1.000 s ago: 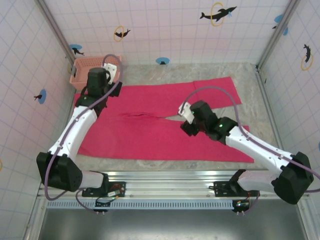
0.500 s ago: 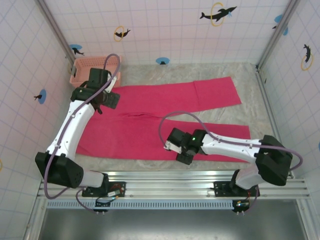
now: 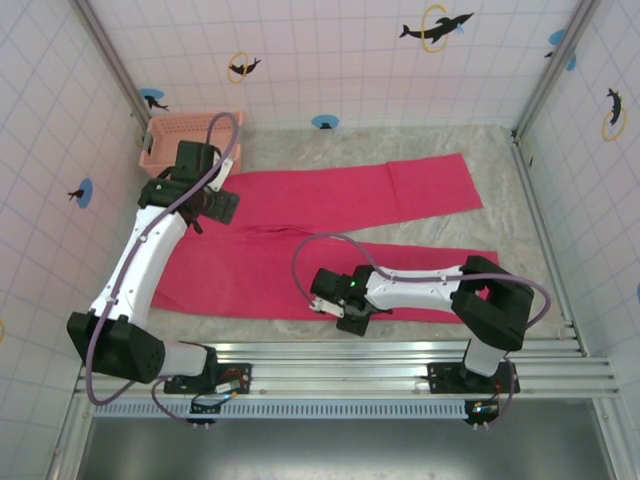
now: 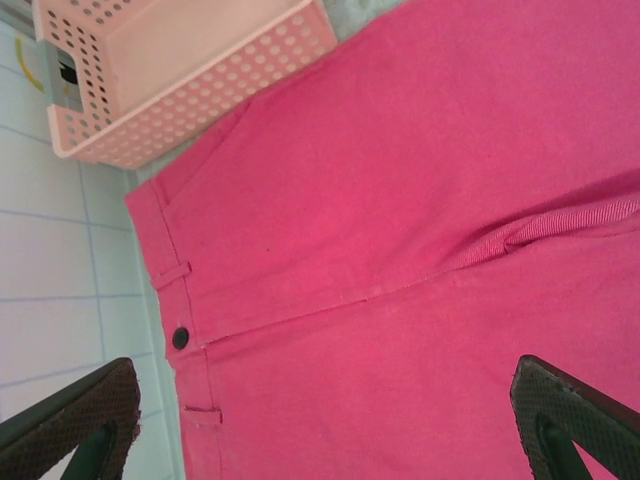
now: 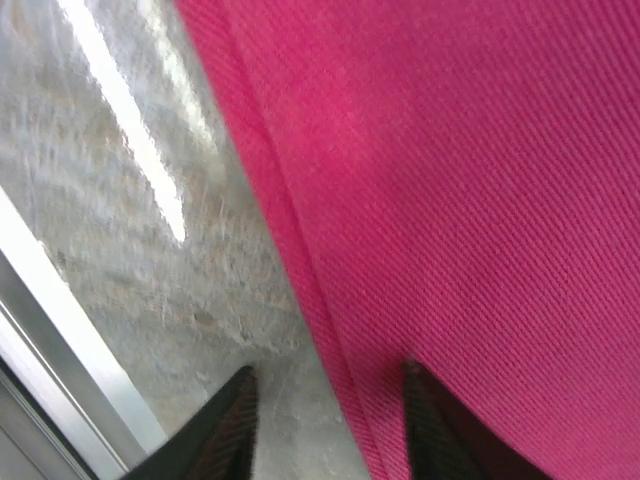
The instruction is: Roll up the long pants
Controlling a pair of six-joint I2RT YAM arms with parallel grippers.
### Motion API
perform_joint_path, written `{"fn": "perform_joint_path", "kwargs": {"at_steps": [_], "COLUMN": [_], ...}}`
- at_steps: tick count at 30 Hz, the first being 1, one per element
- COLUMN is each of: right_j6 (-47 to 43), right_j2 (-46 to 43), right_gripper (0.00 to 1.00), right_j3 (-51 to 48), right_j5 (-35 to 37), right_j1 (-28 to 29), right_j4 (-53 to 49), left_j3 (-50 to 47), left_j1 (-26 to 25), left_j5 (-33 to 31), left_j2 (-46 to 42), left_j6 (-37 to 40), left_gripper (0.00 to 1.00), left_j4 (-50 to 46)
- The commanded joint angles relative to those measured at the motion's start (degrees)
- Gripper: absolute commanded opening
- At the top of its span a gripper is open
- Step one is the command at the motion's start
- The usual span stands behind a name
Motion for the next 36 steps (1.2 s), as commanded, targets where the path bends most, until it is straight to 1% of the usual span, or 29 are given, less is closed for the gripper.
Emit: {"fn": "perform_joint_path", "kwargs": {"at_steps": [1,4,5,7,10,14,16,19,21,24,26,29,30,34,36], "right_j6": [1.9,2.3,2.3,2.1,1.5,-0.1,-1.2,-2.5,-3.1,-4.1,-4.7,-5.6,-5.7,-6.1,-6.0], "right_j2": [3.7,4.6,4.5,3.7,1.3,-1.8,-3.4,-6.5,-8.6,-10.1,-9.5,-7.6,-7.1,-5.7,-5.2], "right_gripper": [0.33,0.18,0.17,0.09,0.0,0.0,0.0,0.0,0.0,0.0,0.0,0.0,0.0,0.0,0.0], "right_j3": [0.9,1.1,1.2,1.5,1.9,2.9,3.9,6.4,8.2,11.0,13.0,15.8,16.5,18.8,19.5], "right_j5": [1.3,3.3,4.1,6.1,7.8,8.9,9.3,10.0,9.5,7.6,5.3,4.3,4.2,3.5,2.6], "right_j1": [0.2,0.2,0.2,0.1,-0.6,-2.9,-4.2,-6.3,-7.9,-10.6,-12.9,-15.3,-15.8,-17.1,-17.8], "right_j4": [1.6,2.0,2.1,2.0,2.1,0.9,-0.6,-3.0,-4.0,-4.6,-4.9,-5.0,-4.9,-3.8,-3.3], "left_j3": [-1.2,-1.5,-1.9,-3.3,-8.1,-14.5,-16.2,-18.3,-19.5,-20.4,-20.5,-20.6,-20.5,-19.9,-19.7], "left_j1": [0.1,0.1,0.1,0.1,0.0,-1.0,-2.4,-5.5,-6.8,-7.5,-8.3,-10.1,-10.9,-13.3,-15.2], "left_j5": [0.3,0.9,1.1,1.9,2.5,3.4,1.7,-2.4,-3.6,-2.1,-1.4,-0.7,-0.7,2.6,2.6], "left_j2": [-1.9,-2.3,-2.5,-3.3,-5.8,-9.3,-10.7,-12.4,-13.5,-14.2,-14.5,-13.7,-13.1,-9.7,-8.3], "left_j6": [0.1,-0.1,-0.3,-0.5,-1.6,-2.7,-2.8,-2.6,-3.1,-3.4,-2.7,-1.8,-1.6,-0.9,-1.2], "left_gripper": [0.98,0.98,0.97,0.97,0.96,0.93,0.9,0.9,0.89,0.87,0.87,0.88,0.88,0.89,0.89], "left_j4": [-1.7,-2.0,-2.2,-2.5,-2.5,-2.5,-3.0,-4.1,-4.5,-4.8,-4.8,-4.6,-4.4,-3.0,-3.0]}}
